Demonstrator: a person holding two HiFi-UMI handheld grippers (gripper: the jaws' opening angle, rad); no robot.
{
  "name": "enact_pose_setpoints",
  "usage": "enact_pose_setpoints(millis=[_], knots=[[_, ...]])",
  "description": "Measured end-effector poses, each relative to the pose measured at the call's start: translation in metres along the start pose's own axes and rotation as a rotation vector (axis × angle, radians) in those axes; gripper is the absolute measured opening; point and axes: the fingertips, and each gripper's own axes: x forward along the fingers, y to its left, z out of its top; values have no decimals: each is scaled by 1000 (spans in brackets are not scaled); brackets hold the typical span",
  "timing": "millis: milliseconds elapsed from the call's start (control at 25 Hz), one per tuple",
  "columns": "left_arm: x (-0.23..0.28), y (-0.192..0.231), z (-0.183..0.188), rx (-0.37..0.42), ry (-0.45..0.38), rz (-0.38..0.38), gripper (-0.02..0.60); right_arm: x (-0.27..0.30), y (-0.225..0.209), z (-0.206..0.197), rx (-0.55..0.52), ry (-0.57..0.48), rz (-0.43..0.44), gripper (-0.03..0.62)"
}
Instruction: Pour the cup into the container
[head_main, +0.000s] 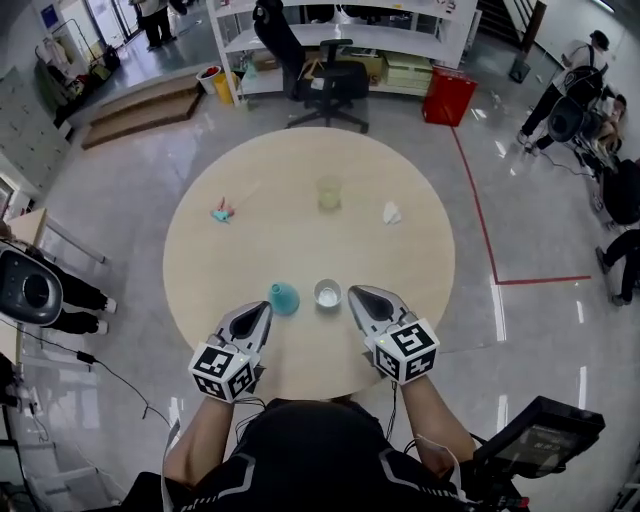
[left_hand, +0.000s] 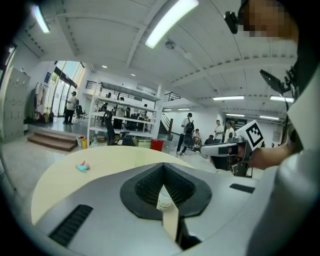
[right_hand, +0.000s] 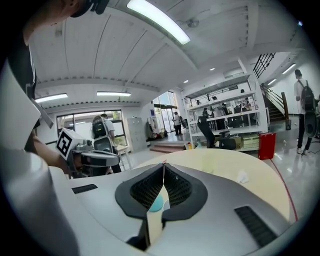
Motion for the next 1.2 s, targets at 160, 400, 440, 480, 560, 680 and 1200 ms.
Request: enact_pose_setpoints(millis=[160, 400, 440, 480, 560, 680, 1200], knots=[[-11, -17, -4, 6, 10, 44, 0, -13, -2, -6, -27, 20, 21, 9], [-36, -35, -6, 18, -16, 93, 0, -26, 9, -11, -41, 6, 41, 9], [-42, -37, -11, 20, -20, 92, 0, -30, 14, -12, -49, 1, 39, 11], [-48, -39, -15, 22, -25, 88, 0, -34, 21, -12, -58, -6, 35, 11], [-61, -43, -21, 32, -40, 73, 0, -43, 37, -12, -77, -20, 20, 11], [-91, -50, -26, 39, -58, 59, 0, -60, 65, -12, -90, -27, -9, 11], [-247, -94, -71, 34, -86, -37, 0, -154, 229, -53, -77, 2, -111, 9]])
